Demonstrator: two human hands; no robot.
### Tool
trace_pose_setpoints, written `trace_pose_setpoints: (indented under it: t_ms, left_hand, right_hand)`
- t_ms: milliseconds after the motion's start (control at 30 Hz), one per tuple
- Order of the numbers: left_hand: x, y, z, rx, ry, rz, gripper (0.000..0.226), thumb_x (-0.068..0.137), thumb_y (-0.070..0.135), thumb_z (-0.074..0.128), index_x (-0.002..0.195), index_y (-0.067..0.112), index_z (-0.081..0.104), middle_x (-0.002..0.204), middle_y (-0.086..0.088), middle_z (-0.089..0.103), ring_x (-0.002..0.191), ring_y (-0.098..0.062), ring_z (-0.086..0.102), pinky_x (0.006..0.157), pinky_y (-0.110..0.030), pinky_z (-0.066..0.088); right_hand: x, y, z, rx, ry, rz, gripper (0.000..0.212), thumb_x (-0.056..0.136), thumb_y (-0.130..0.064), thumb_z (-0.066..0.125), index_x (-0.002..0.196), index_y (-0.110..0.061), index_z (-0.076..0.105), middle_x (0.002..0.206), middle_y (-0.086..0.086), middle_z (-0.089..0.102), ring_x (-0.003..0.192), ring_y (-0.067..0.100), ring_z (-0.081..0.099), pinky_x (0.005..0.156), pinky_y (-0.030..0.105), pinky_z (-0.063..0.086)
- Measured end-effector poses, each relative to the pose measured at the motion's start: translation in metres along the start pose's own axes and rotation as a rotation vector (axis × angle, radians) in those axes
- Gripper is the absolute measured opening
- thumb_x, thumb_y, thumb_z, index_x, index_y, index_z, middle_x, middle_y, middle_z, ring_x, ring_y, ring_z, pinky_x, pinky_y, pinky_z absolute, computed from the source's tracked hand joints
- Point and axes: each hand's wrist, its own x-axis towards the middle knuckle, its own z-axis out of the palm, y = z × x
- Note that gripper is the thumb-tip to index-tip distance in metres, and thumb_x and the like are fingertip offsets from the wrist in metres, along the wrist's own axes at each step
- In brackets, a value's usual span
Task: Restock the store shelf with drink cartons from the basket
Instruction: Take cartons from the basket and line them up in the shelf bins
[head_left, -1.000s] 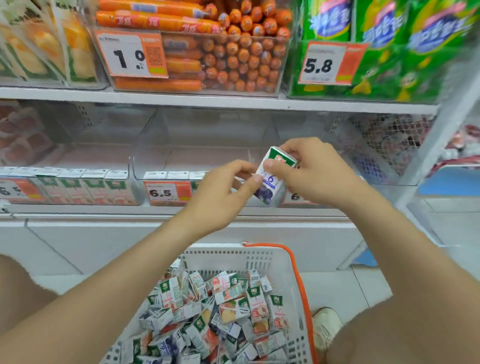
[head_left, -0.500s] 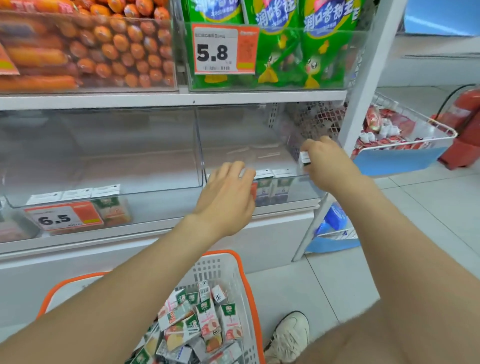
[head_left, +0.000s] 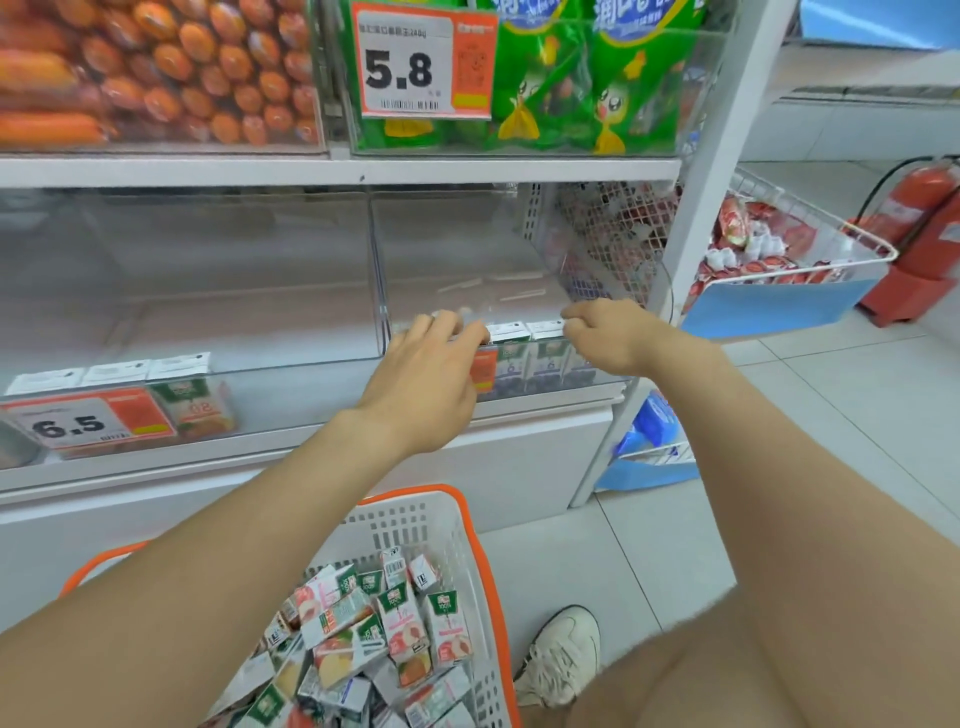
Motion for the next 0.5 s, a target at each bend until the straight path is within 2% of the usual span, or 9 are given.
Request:
trace_pose_setpoints:
  t_ms: [67,100,200,233,267,333,400,500]
  left_hand:
    - [-0.007,-0.006,-0.004,-0.100,0.018,0.023,0.038,0.097,0.013,0.052,0.135,0.017,0.053,0.131,-0.005,0.052,0.115,-0.030,0.049,0.098,-0.043,0.045]
    - [-0.011,-0.008,-0.007,-0.139,0.046,0.032,0.036,0.097,0.011,0.053,0.133,0.015,0.055,0.131,-0.005,0.054,0.115,-0.028,0.051,0.097,-0.041,0.046]
    - [-0.029,-0.015,-0.016,-0.172,0.196,0.060,0.028,0.094,0.006,0.056,0.119,0.015,0.062,0.120,-0.002,0.058,0.107,-0.025,0.054,0.089,-0.038,0.049]
    - [-0.037,-0.018,-0.017,-0.175,0.247,0.059,0.024,0.092,0.005,0.057,0.113,0.015,0.064,0.113,-0.002,0.060,0.102,-0.026,0.055,0.087,-0.039,0.049]
    - [-0.047,-0.021,-0.017,-0.186,0.280,0.044,0.022,0.090,0.004,0.058,0.107,0.016,0.065,0.106,-0.002,0.061,0.097,-0.026,0.056,0.084,-0.041,0.049]
    - [-0.072,-0.031,-0.015,-0.252,0.250,-0.036,0.022,0.090,0.005,0.056,0.099,0.020,0.068,0.098,0.003,0.064,0.090,-0.022,0.059,0.080,-0.039,0.049]
    - [-0.100,-0.045,-0.008,-0.327,0.088,-0.106,0.028,0.092,0.005,0.052,0.098,0.026,0.070,0.095,0.009,0.066,0.086,-0.015,0.060,0.078,-0.036,0.051]
    - [-0.147,-0.070,0.010,-0.322,-0.232,-0.135,0.032,0.093,0.003,0.051,0.096,0.029,0.069,0.096,0.012,0.067,0.087,-0.013,0.058,0.079,-0.036,0.052]
  right_hand:
    - [-0.006,-0.007,0.007,-0.086,0.076,0.018,0.046,0.105,-0.042,0.030,0.125,-0.009,0.056,0.134,0.019,0.060,0.116,0.040,0.055,0.098,0.049,0.044]
    - [-0.011,-0.015,0.009,-0.130,0.143,0.016,0.040,0.105,-0.037,0.034,0.124,-0.007,0.052,0.130,0.021,0.057,0.112,0.041,0.053,0.093,0.048,0.043]
    - [-0.033,-0.060,0.014,-0.108,0.380,-0.167,0.026,0.097,-0.016,0.049,0.119,-0.003,0.057,0.121,0.021,0.054,0.107,0.041,0.052,0.089,0.047,0.046]
    - [-0.045,-0.079,0.015,-0.054,0.373,-0.240,0.023,0.094,-0.014,0.051,0.111,-0.004,0.063,0.115,0.020,0.060,0.104,0.040,0.055,0.090,0.046,0.048]
    - [-0.056,-0.096,0.020,-0.025,0.292,-0.308,0.021,0.092,-0.014,0.051,0.101,-0.006,0.068,0.106,0.018,0.066,0.099,0.038,0.059,0.087,0.045,0.051]
    - [-0.079,-0.128,0.040,-0.056,-0.021,-0.384,0.023,0.092,-0.016,0.048,0.087,-0.008,0.069,0.089,0.014,0.069,0.088,0.034,0.061,0.079,0.043,0.055]
    - [-0.100,-0.155,0.065,-0.141,-0.278,-0.434,0.025,0.096,-0.014,0.046,0.084,-0.006,0.067,0.082,0.012,0.066,0.080,0.030,0.057,0.072,0.038,0.052]
    - [-0.118,-0.187,0.110,-0.210,-0.531,-0.523,0.024,0.097,-0.010,0.045,0.076,-0.007,0.055,0.070,0.007,0.053,0.063,0.026,0.046,0.060,0.036,0.042]
